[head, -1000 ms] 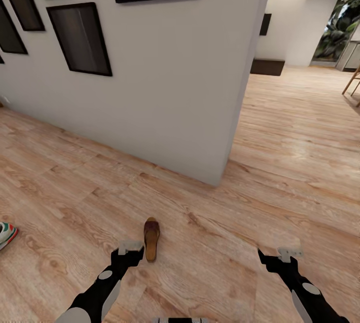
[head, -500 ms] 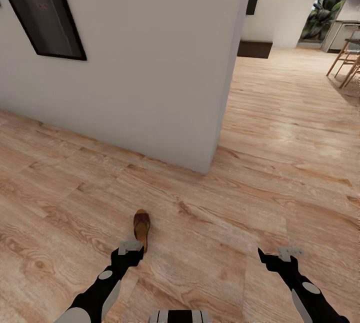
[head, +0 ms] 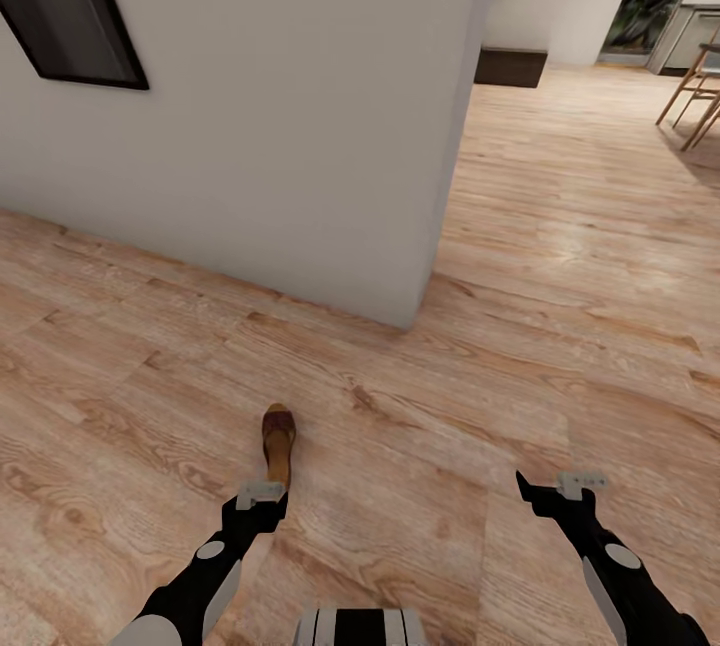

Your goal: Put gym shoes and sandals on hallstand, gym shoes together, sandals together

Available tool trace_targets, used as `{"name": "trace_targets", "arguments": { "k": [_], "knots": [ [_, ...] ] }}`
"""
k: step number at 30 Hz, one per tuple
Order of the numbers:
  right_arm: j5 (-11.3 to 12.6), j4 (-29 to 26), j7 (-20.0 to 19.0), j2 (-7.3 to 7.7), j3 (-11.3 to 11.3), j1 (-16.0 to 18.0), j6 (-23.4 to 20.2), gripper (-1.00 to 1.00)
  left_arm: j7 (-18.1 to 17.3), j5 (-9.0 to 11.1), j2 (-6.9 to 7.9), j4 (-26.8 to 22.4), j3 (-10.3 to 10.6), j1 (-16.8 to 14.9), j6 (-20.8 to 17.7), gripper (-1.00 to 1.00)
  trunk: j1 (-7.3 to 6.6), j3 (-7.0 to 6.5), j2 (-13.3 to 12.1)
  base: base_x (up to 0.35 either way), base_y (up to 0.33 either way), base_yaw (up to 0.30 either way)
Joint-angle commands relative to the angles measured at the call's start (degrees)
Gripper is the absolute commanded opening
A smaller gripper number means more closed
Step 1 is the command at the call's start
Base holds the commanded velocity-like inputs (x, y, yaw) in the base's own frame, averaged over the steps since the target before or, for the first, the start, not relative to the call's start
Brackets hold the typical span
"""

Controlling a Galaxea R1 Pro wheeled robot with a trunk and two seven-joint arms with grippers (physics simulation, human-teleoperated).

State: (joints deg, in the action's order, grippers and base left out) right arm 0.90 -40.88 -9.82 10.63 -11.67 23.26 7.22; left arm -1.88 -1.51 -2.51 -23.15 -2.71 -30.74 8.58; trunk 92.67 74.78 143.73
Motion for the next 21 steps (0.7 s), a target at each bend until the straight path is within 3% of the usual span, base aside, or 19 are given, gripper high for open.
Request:
{"name": "trace_targets", "arguments": {
  "k": [1,21],
  "knots": [
    [0.1,0.0,-0.5,-0.02,-0.2,0.0,0.2,1.00,-0.2,-0.2,-0.04,0.0,-0.3,0.0,0.2,1.00,0.01,0.26,0.0,0.000,0.000,-0.002],
    [0.1,-0.3,-0.5,-0.01,-0.1,0.0,0.3,1.00,-0.2,-0.2,-0.03,0.1,-0.2,0.0,0.2,1.00,0.53,4.70,0.3,0.000,0.000,0.000]
  ]
}}
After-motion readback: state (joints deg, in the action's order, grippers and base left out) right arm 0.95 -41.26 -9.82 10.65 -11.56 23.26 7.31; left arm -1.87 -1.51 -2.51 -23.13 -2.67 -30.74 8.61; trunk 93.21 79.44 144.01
